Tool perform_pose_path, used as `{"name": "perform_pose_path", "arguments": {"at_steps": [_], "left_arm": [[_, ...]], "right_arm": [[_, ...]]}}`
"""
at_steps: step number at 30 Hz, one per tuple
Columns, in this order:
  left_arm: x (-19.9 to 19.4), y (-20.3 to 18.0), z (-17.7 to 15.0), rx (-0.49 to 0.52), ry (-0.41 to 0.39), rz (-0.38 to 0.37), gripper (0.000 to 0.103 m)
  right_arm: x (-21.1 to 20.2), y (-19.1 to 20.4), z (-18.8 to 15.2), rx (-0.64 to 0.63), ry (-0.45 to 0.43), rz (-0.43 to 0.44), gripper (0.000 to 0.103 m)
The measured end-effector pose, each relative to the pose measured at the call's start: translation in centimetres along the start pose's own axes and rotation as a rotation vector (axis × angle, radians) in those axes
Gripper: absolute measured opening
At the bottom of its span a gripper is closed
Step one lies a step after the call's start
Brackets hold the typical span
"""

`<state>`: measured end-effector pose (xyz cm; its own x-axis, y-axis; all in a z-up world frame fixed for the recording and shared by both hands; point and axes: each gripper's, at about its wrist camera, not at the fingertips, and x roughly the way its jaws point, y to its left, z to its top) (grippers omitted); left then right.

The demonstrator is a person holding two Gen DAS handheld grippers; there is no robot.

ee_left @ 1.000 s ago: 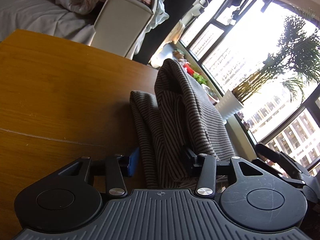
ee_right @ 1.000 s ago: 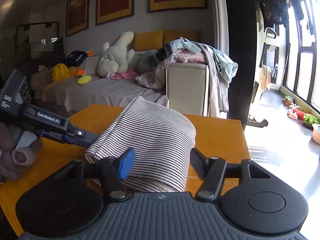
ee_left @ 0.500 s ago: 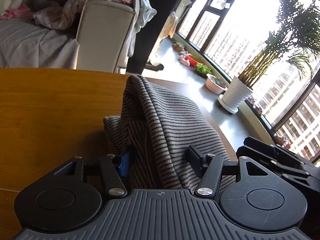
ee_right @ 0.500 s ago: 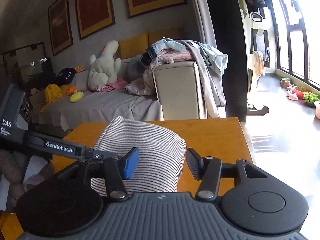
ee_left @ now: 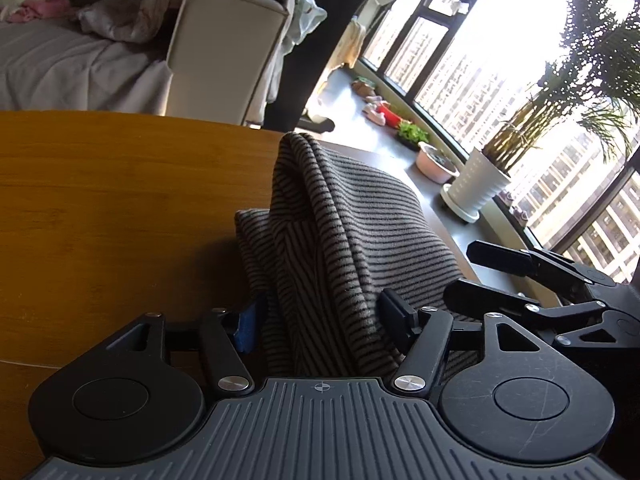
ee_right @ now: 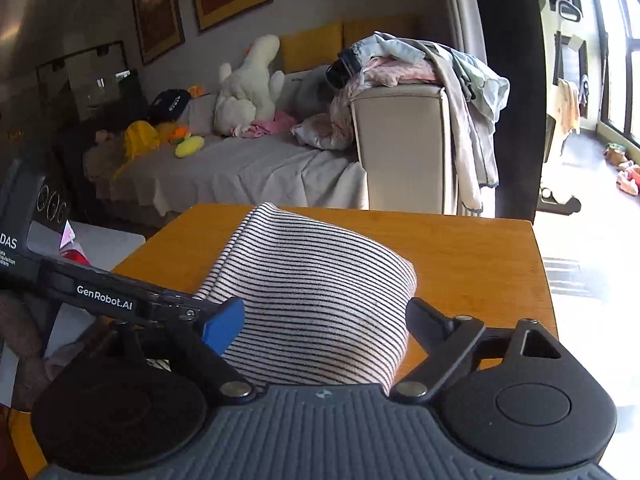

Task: Fold clothes

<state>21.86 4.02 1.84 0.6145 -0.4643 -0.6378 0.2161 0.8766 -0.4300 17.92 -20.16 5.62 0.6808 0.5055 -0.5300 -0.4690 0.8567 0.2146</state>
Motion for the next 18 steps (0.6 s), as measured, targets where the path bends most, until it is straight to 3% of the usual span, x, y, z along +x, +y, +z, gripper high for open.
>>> {"name": "perform_pose_path", "arguments": {"at_steps": [6,8,11,18], "left_arm": [[0.8,0.1,-0.6,-0.037,0.048,-0.035,0.073],[1.2,0.6,-0.7,-0.056,0.062,-0.053,0.073],[1.3,1.4,-0.6,-0.071,0.064,-0.077,0.069],[-0.2,5.1,-0.1,-0.108,0.012,-0.061,0.067]], "right_arm": [[1.7,-5.1,-2.6,0.27,0.129,0.076,0.092],[2.1,-5.4,-3.4,0.311,0.135,0.114,0.087],[2.8,-4.2,-2.9,0.258,0.145,0.162,0.068],[7.3,-0.1,0.0,0.156,0.172,0.18,0.065]]}}
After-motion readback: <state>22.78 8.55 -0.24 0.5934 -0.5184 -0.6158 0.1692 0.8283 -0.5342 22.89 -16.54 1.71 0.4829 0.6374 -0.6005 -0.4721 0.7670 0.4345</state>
